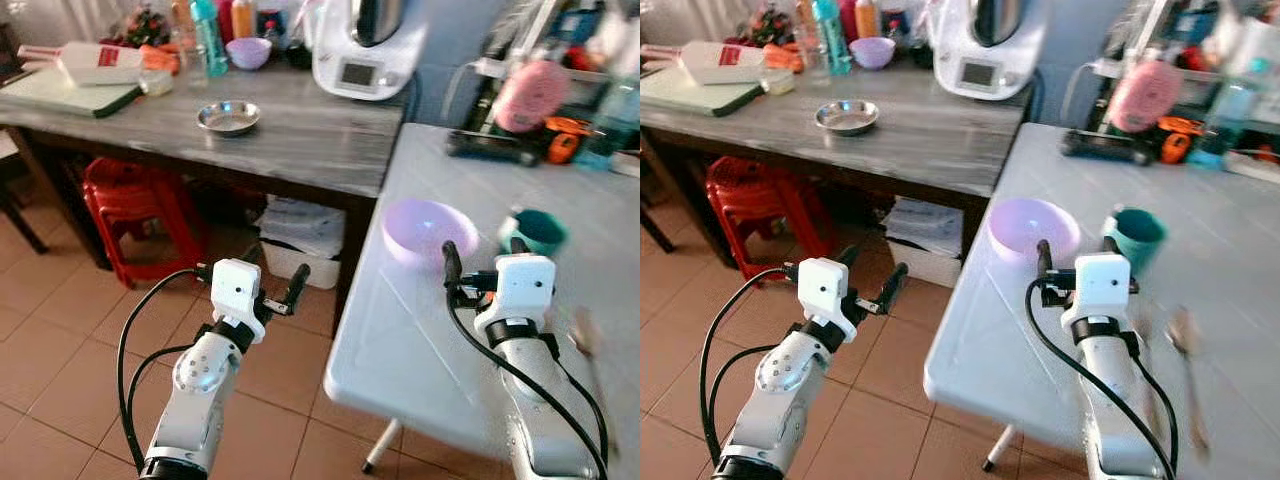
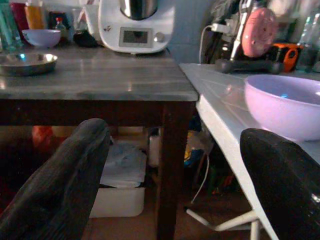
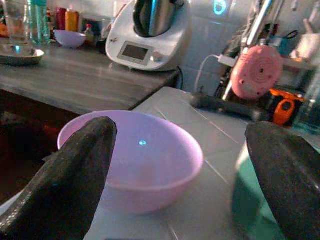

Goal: Setting the table

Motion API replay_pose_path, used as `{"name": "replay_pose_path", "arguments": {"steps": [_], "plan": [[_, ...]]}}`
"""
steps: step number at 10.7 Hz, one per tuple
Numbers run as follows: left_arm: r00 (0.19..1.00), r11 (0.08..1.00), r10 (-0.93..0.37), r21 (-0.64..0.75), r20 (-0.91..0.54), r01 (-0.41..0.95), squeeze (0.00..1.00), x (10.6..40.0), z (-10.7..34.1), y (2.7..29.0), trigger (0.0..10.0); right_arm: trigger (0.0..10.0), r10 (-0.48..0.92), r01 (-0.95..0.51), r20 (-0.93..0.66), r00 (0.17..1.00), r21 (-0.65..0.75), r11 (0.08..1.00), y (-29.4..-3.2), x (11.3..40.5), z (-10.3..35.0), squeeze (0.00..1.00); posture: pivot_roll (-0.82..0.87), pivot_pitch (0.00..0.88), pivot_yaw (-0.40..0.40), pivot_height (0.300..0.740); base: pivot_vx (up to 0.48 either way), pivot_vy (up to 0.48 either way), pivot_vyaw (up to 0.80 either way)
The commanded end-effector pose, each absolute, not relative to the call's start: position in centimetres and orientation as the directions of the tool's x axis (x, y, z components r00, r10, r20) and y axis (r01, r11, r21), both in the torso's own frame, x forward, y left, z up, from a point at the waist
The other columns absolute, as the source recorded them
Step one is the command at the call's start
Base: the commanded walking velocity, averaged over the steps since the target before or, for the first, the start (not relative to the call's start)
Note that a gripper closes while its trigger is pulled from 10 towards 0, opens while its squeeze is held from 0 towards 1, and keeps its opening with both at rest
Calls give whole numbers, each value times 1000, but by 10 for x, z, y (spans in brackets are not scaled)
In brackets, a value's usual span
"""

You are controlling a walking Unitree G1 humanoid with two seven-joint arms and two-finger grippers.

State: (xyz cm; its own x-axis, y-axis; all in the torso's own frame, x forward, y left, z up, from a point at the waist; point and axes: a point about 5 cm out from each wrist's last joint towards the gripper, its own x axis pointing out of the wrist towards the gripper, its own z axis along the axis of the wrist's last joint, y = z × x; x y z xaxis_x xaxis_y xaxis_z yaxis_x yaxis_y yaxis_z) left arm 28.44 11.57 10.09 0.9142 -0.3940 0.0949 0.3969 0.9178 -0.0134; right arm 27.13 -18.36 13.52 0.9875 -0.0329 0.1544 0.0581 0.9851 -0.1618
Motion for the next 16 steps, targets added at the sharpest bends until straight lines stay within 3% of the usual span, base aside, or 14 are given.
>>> {"name": "replay_pose_path", "arguments": {"steps": [1,9,12,16], "plan": [[905,911,-410,-8,111,413,0,286,107,113,10000,10000,-28,59,180,983,-165,984,-184,271,141,212,30,0,-13,740,292,0,0],[902,905,-421,-12,94,424,0,285,105,112,10000,10000,-9,41,177,984,-178,983,-181,272,140,208,28,0,-12,740,293,0,0],[897,902,-430,-9,101,433,0,282,105,117,10000,10000,55,-17,175,983,-213,977,-178,275,142,200,27,0,-8,740,0,0,0],[792,790,-607,-60,70,610,0,262,95,119,10000,10000,152,-112,162,975,-230,967,-180,280,147,188,23,0,-10,740,0,0,0]]}}
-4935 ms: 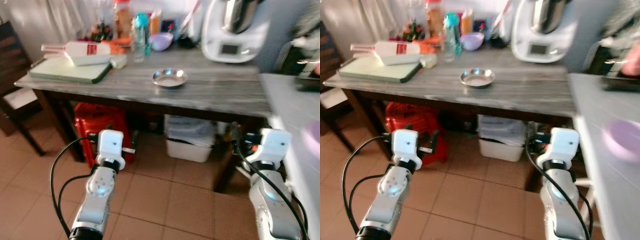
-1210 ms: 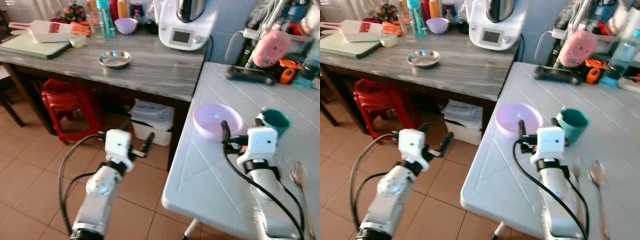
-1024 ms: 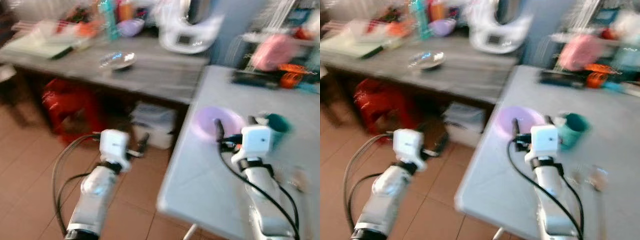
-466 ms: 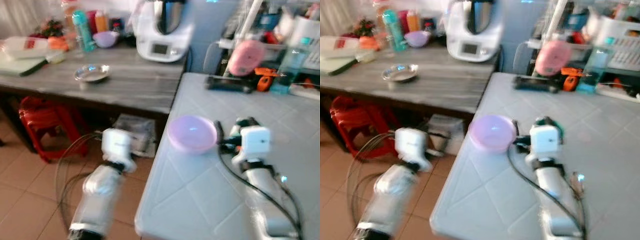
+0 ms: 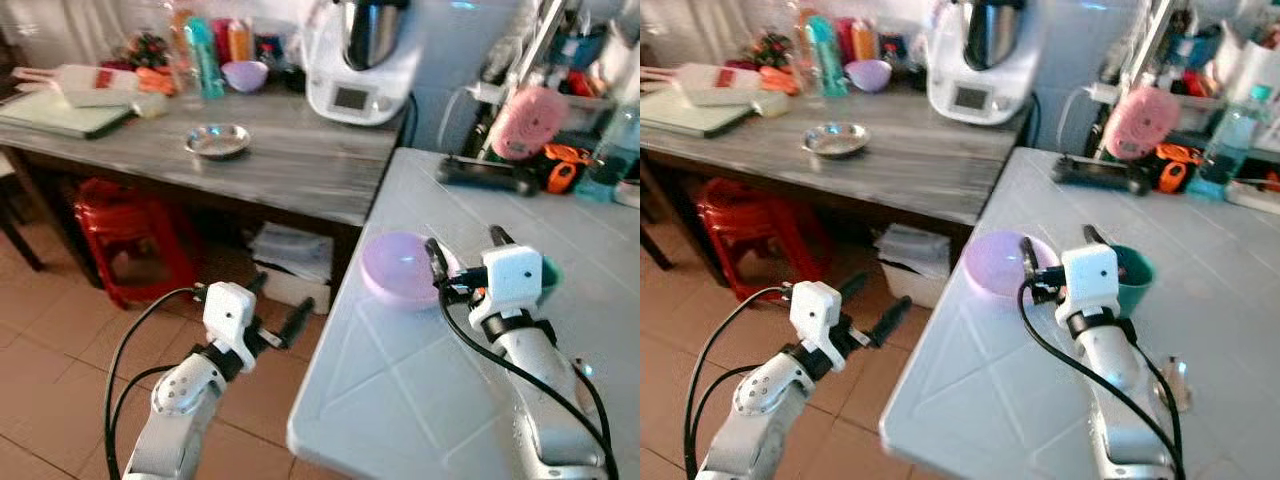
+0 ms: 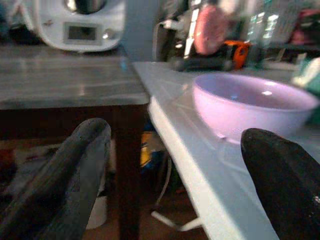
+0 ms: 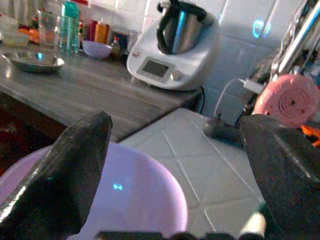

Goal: Setting the table

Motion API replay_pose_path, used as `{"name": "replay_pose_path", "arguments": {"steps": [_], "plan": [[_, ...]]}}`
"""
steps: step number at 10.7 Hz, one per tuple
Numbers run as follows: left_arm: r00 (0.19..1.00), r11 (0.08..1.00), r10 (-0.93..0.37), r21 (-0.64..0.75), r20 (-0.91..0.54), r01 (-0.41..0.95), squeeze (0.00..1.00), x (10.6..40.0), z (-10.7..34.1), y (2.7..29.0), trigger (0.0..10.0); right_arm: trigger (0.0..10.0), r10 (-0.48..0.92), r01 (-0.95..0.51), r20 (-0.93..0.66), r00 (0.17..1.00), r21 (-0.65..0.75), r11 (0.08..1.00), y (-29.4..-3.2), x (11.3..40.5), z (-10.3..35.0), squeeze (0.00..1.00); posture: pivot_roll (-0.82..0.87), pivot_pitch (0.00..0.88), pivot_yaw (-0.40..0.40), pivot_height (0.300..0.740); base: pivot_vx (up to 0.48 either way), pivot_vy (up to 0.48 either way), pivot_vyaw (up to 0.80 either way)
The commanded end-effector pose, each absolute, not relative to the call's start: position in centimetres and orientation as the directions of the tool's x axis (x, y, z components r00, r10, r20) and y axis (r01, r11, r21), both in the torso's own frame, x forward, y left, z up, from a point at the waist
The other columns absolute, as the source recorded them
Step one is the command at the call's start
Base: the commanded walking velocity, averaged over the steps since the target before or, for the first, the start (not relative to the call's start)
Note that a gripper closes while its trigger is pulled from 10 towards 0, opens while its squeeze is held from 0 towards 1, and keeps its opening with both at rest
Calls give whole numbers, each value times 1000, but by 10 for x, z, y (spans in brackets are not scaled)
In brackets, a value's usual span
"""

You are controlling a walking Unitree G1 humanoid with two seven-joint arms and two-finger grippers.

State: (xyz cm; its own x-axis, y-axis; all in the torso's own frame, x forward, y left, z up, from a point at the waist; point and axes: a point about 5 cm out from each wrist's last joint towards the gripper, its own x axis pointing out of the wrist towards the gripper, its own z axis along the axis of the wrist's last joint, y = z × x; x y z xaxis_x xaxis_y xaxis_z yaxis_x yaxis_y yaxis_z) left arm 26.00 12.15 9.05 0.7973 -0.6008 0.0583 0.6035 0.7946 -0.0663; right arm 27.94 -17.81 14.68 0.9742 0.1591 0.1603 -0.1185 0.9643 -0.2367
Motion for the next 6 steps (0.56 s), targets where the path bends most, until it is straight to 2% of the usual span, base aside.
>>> {"name": "replay_pose_path", "arguments": {"steps": [1,2,4,6], "plan": [[742,740,-668,-57,55,670,0,259,94,117,10000,10000,222,-175,158,962,-266,948,-173,282,150,188,23,0,-11,740,0,0,0],[717,715,-696,-53,35,697,0,256,92,118,10000,10000,268,-222,139,953,-277,935,-168,282,150,184,23,0,-13,740,0,0,0],[699,698,-715,-43,22,715,0,255,91,119,10000,10000,432,-406,63,899,-246,880,-149,277,145,184,26,0,-16,740,0,0,0],[695,693,-719,-55,22,719,0,254,90,119,10000,10000,534,-517,-20,845,-283,808,-141,270,139,0,25,0,-17,740,0,0,0]]}}
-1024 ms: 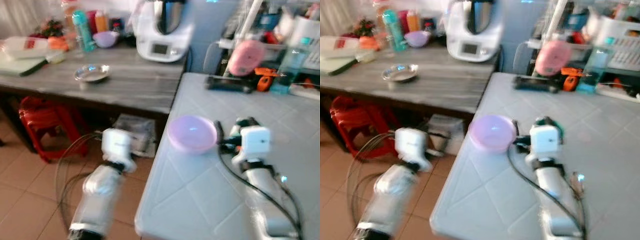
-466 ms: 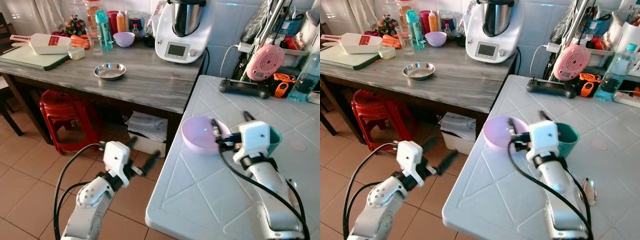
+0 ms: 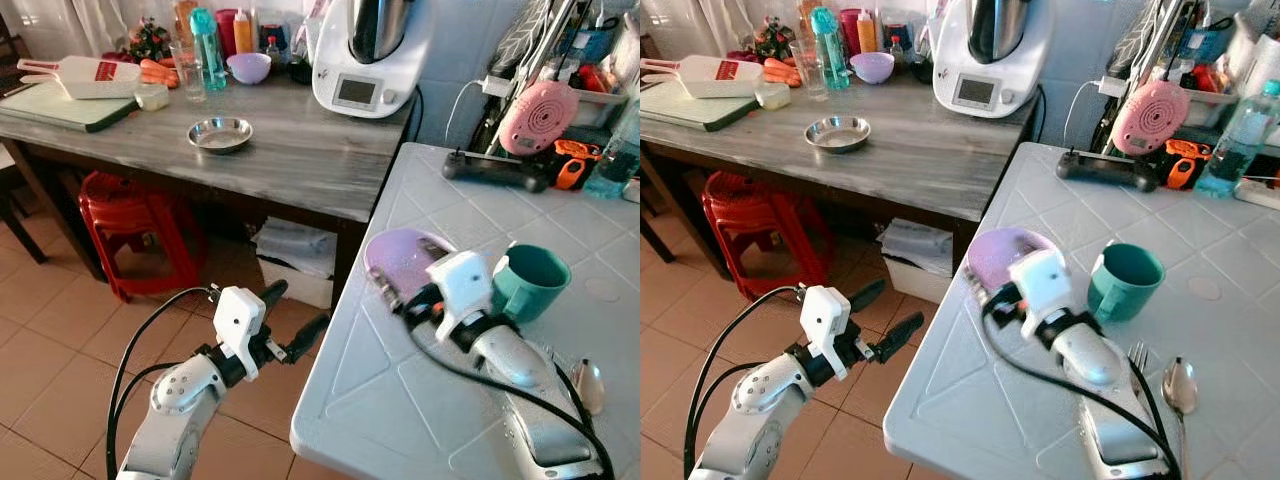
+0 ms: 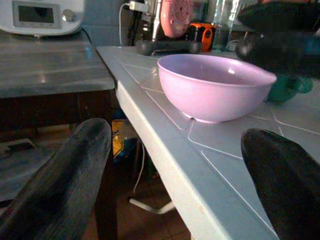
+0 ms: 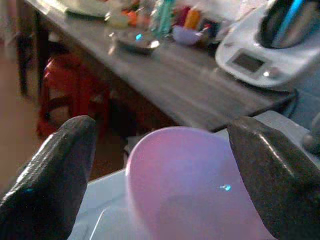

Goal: Setting the table

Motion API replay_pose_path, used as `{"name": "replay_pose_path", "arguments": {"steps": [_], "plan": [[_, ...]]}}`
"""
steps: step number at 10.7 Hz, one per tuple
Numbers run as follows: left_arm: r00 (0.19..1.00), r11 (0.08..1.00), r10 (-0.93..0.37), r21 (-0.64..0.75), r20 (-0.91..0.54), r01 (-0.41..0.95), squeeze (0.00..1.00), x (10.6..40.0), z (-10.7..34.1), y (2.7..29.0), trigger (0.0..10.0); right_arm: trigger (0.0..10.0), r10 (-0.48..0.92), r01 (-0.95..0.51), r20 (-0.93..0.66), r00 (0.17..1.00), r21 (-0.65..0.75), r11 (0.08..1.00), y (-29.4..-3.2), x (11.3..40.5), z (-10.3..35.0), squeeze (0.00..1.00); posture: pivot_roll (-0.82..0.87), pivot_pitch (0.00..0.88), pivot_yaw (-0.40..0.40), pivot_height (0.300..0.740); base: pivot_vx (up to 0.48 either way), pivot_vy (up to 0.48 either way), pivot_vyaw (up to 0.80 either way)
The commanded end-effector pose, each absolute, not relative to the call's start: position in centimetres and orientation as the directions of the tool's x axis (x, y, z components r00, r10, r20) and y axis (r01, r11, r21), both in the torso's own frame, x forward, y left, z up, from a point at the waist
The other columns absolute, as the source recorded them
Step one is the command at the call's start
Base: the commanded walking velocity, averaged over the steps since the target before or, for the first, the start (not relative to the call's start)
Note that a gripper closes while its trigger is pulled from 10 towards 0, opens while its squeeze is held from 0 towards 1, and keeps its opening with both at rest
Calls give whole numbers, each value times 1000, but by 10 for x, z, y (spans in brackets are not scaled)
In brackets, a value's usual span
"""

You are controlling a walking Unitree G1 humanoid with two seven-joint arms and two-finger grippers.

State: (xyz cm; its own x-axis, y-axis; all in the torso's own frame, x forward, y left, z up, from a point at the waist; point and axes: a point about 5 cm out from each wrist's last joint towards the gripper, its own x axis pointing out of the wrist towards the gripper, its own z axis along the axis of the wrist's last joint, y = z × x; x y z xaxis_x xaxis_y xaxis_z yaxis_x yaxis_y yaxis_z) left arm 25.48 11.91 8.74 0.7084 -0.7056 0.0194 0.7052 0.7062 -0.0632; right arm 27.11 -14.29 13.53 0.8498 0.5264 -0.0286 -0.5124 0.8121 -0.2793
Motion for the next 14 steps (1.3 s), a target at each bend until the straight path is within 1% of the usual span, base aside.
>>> {"name": "replay_pose_path", "arguments": {"steps": [1,2,4,5,7,10,11,12,13,14], "plan": [[689,687,-724,-63,23,724,0,254,90,118,10000,10000,541,-535,-72,838,-300,790,-144,268,132,0,24,0,-19,740,0,0,0],[684,682,-729,-67,22,729,0,254,90,118,10000,10000,537,-537,-93,838,-312,784,-146,268,130,0,23,0,-20,740,0,0,0],[670,667,-742,-61,26,742,0,260,98,116,10000,10000,519,-549,-184,835,-349,760,-156,269,120,0,22,0,-19,740,0,0,0],[668,665,-744,-62,24,744,0,259,97,116,10000,10000,530,-570,-211,821,-347,745,-157,268,117,0,22,0,-15,740,0,0,0],[659,656,-752,-69,29,751,0,255,100,112,10000,10000,554,-621,-281,783,-360,696,-161,267,105,0,21,0,-15,740,0,0,0],[651,647,-759,-81,29,758,0,254,101,111,10000,10000,538,-640,-347,768,-458,617,-171,274,99,0,28,0,-15,740,0,0,0],[644,640,-765,-85,26,764,0,251,100,112,10000,8627,538,-641,-352,766,-480,598,-173,275,99,0,27,0,-13,740,0,0,0],[630,627,-776,-75,15,775,0,255,102,113,10000,6627,532,-638,-360,766,-525,564,-176,278,100,0,27,0,-13,740,0,0,0],[626,624,-780,-68,8,779,0,257,103,114,10000,8667,529,-636,-364,767,-544,547,-178,280,99,0,26,0,-12,740,0,0,0],[623,621,-782,-71,6,780,0,257,102,113,10000,3843,510,-624,-372,775,-572,532,-182,282,97,0,26,0,-12,740,0,0,0]]}}
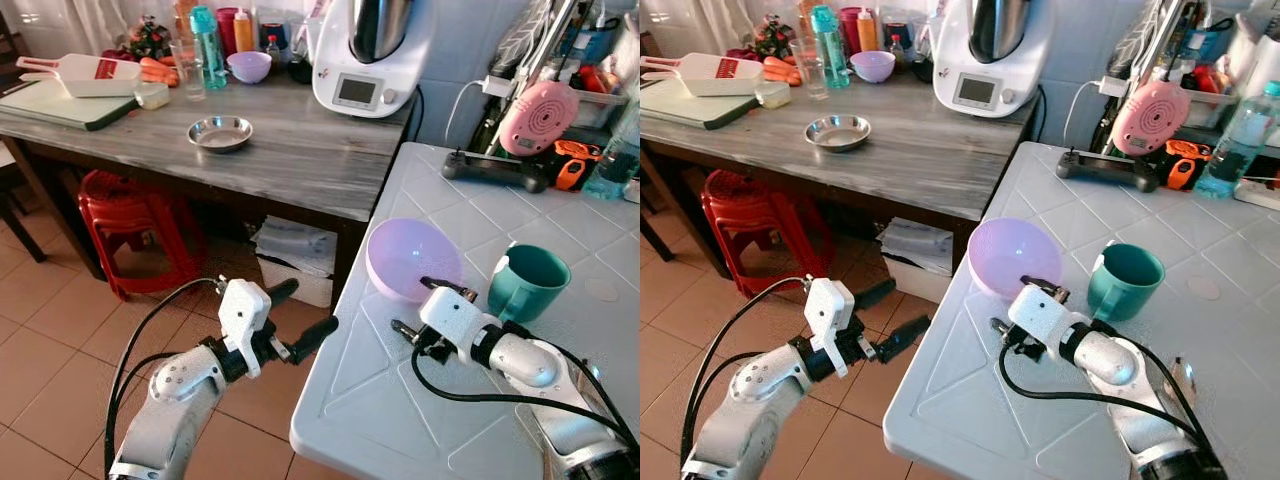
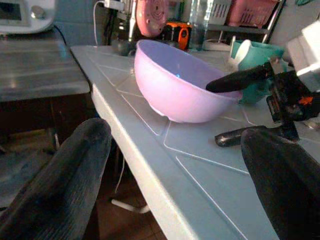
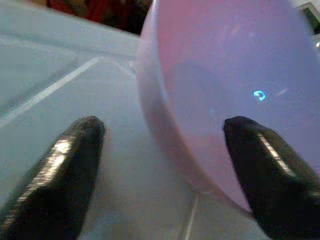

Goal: Setting the table

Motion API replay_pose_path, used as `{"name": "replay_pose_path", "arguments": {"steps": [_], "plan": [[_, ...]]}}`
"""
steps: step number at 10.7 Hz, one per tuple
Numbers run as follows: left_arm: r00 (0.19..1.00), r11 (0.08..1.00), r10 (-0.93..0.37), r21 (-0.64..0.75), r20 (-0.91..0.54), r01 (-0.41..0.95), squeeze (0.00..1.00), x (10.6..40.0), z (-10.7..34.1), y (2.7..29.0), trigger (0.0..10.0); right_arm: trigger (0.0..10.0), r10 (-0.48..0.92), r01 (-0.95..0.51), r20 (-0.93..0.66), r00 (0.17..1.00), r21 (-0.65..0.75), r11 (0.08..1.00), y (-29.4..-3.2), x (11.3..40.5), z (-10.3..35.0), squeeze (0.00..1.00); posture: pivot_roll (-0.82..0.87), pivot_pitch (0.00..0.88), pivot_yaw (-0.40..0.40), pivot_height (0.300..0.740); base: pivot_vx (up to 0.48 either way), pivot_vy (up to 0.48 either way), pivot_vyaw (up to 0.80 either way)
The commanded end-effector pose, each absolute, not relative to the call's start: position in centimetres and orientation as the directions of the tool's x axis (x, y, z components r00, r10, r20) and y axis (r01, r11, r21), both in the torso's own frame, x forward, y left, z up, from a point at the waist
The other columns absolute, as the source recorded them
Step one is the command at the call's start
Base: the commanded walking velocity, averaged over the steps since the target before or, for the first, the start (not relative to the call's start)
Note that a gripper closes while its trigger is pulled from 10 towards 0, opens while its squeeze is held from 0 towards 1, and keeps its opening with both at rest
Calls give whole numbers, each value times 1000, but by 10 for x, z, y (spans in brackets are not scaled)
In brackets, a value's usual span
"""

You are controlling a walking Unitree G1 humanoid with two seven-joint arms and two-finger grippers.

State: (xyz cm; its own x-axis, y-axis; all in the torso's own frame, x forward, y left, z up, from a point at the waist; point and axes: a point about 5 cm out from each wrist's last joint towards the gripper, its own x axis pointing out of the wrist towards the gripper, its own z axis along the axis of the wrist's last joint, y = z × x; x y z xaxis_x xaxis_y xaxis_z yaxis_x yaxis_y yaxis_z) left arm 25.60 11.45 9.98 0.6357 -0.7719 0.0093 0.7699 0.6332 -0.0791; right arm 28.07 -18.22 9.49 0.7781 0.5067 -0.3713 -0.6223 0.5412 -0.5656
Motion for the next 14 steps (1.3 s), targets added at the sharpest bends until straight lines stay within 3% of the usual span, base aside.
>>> {"name": "replay_pose_path", "arguments": {"steps": [1,2,14], "plan": [[621,618,-784,-81,4,782,0,255,99,112,10000,1255,496,-618,-382,780,-597,512,-186,284,95,0,26,0,-12,740,0,0,0],[620,617,-785,-87,1,782,0,254,98,112,10000,0,480,-604,-381,790,-618,503,-190,286,95,0,27,0,-9,740,0,0,0],[604,602,-797,-100,-5,792,0,250,84,113,10000,0,479,-574,-351,805,-666,477,-199,289,92,0,22,0,-11,740,0,0,0]]}}
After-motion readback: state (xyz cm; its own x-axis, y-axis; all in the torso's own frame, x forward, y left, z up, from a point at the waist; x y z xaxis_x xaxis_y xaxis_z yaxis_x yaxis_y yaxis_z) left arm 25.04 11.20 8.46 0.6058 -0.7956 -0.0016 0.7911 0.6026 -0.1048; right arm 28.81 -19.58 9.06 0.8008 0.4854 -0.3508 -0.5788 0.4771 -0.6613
